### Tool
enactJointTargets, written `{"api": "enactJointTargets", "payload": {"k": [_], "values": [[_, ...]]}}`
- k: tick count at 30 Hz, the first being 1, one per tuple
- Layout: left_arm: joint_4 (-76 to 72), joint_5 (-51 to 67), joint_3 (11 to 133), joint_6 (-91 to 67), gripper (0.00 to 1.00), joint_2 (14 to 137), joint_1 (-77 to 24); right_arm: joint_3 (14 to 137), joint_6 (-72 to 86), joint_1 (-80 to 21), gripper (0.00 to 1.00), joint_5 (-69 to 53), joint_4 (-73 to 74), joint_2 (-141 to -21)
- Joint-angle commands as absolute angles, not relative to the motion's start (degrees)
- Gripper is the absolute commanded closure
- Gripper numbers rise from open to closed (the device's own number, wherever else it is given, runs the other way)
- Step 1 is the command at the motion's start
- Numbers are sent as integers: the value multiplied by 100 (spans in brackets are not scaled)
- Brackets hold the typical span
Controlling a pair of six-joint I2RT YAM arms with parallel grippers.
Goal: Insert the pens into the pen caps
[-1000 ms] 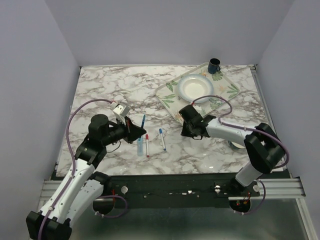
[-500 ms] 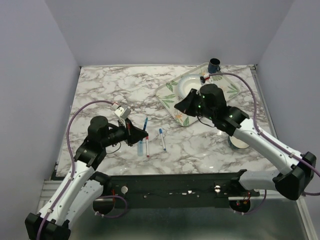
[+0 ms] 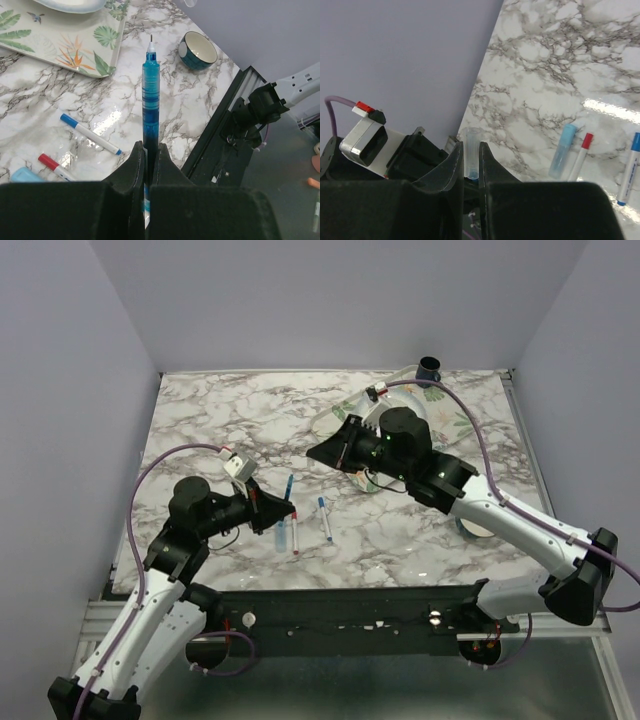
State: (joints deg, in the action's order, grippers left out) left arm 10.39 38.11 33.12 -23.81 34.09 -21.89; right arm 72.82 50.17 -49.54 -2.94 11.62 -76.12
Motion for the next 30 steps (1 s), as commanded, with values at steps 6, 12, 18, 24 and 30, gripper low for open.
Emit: {"api": "enactJointTargets", "payload": {"k": [6,12,18,24,30], "values": [[896,4017,3270,-2408,100,3357,-2224,7427,5168,-5256,92,-299,159,-7910],[791,4105,3243,-2487,100,3331,-2224,7400,5203,-5273,92,-422,-114,-8147],[853,3990,3261,-2452,100,3305,-2224,7365,5203,-5344,92,-466,-202,-8209],[888,3946,3278,-2443,100,3322,-2224,7164,5194,-5423,92,-396,-290,-8051],[888,3885,3287,-2435,100,3261,-2224,6926,5168,-5449,92,-352,-263,-7963]]}}
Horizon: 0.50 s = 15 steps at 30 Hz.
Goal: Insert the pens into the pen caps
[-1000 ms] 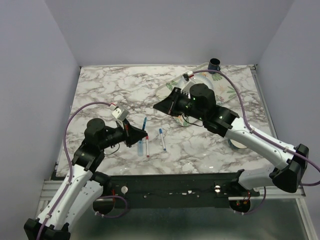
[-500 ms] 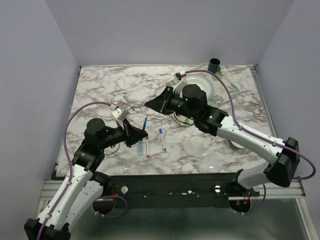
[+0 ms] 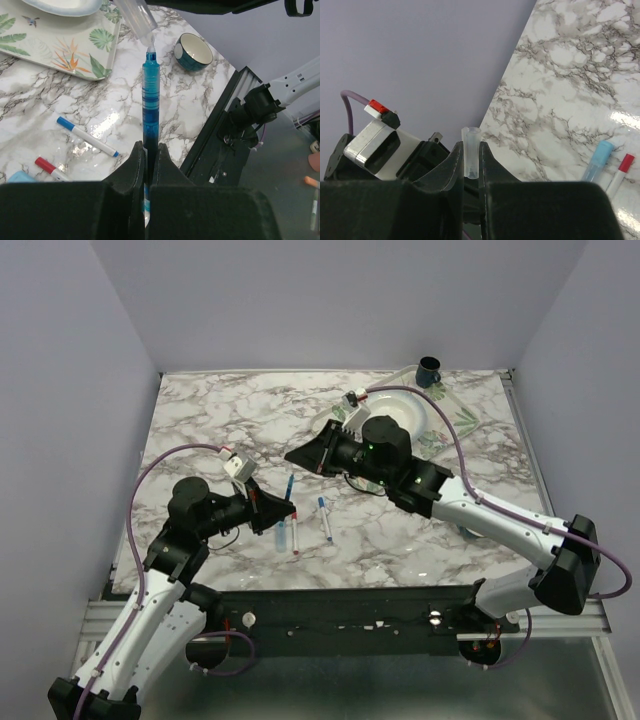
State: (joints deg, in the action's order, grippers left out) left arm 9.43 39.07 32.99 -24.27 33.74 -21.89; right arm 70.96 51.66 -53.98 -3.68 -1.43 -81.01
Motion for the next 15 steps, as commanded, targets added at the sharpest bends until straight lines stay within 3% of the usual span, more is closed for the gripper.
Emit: {"api": "enactJointTargets", "payload": {"k": [1,15], "values": [[896,3867,3287,-2435,100,3226,-2215,6900,5159,-5449,92,-343,-281,-7937],[958,3771,3296,-2417,100,3243,-2224,6820,5098,-5493,92,-316,-334,-7875]]}}
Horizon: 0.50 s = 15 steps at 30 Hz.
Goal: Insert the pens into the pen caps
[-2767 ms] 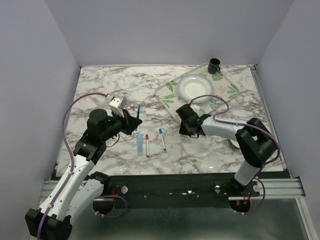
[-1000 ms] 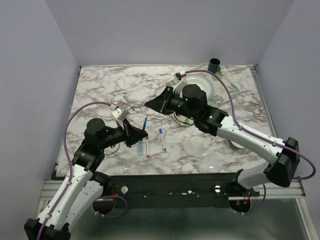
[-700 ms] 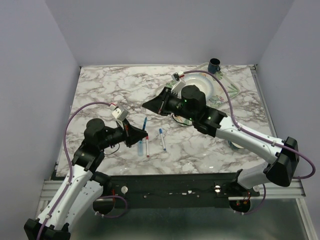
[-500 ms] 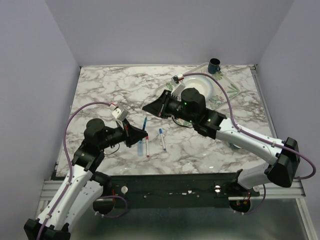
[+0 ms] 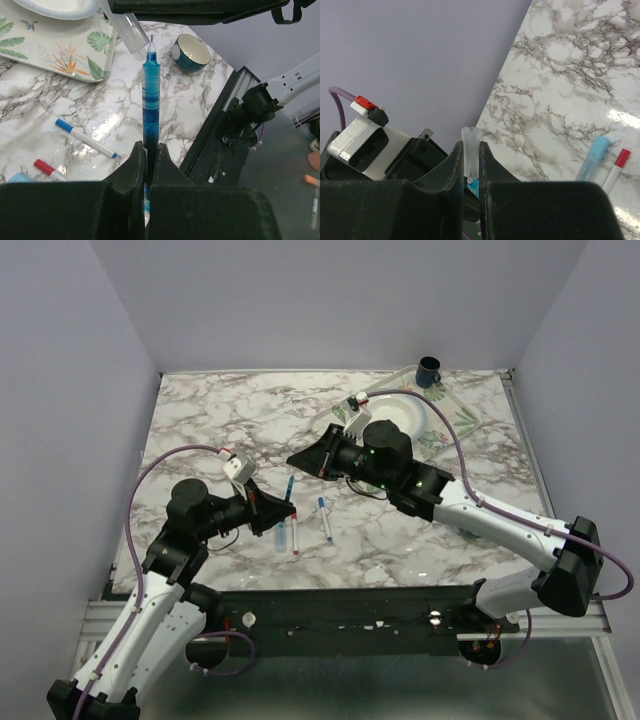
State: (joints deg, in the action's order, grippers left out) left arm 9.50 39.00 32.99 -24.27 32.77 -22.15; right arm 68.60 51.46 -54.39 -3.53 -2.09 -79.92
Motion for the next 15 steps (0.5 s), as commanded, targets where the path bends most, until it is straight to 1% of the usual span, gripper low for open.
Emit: {"api": "enactJointTargets", "payload": {"k": [1,15], "values": [[949,3779,3305,-2417,100,3261,-2224,6838,5098,-5502,92,-316,-343,-7866],[932,3805,3296,-2426,100,3287,-2215,6926,5001,-5502,92,-228,-255,-7857]]}}
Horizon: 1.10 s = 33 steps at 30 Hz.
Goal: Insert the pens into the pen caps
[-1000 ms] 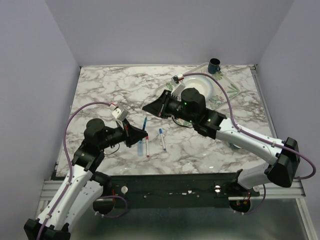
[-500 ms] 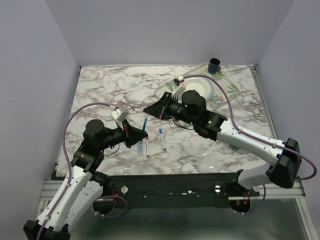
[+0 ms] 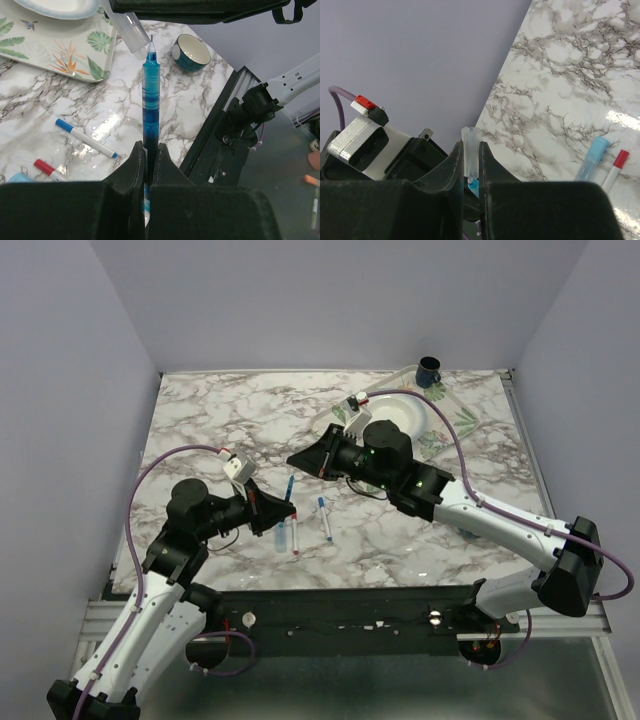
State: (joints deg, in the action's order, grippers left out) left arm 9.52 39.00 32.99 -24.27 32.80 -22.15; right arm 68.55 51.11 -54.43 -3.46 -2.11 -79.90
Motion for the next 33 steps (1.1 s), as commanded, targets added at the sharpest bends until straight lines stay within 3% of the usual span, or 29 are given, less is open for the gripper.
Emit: {"api": "enactJointTargets", "payload": {"k": [1,23,33], "values": [[923,3823,3296,-2434,100,3296,-2215,6952,4992,-5502,92,-211,-255,-7857],[958,3779,3340,-2400,100,3331,-2206,6566,4756,-5642,93,-194,-412,-7708],[792,3797,3305,-2548,100,3226,-2215,6154,4369,-6178,92,974,-693,-7743]]}}
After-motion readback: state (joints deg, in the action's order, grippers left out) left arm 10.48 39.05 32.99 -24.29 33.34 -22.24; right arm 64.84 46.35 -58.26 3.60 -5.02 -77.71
